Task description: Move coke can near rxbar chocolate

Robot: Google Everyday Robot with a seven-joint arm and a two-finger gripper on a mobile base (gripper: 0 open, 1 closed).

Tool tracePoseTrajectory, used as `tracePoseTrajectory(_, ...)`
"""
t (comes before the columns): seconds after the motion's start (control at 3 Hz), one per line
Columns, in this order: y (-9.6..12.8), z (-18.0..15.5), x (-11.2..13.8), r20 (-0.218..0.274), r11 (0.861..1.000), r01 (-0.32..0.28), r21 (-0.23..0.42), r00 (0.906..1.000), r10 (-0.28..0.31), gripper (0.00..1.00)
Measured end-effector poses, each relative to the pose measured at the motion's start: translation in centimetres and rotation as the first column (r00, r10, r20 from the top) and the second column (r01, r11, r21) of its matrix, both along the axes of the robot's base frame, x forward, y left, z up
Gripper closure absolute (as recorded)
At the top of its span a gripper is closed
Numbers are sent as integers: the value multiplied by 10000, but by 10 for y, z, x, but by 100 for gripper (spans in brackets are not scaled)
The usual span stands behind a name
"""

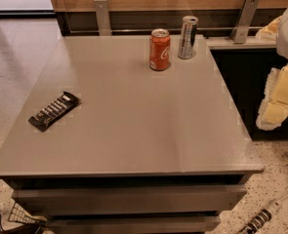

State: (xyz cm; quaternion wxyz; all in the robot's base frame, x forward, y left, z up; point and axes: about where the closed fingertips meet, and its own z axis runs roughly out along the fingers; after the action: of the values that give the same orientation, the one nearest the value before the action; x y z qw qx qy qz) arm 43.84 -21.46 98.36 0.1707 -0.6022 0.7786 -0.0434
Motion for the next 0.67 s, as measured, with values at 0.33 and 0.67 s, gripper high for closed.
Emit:
tracePoseTrajectory(0.33,0,0,1,45,10000,3,50,10000,-3,0)
tracePoseTrajectory(0.67,4,-3,22,680,9967,13,810,9977,-68,0)
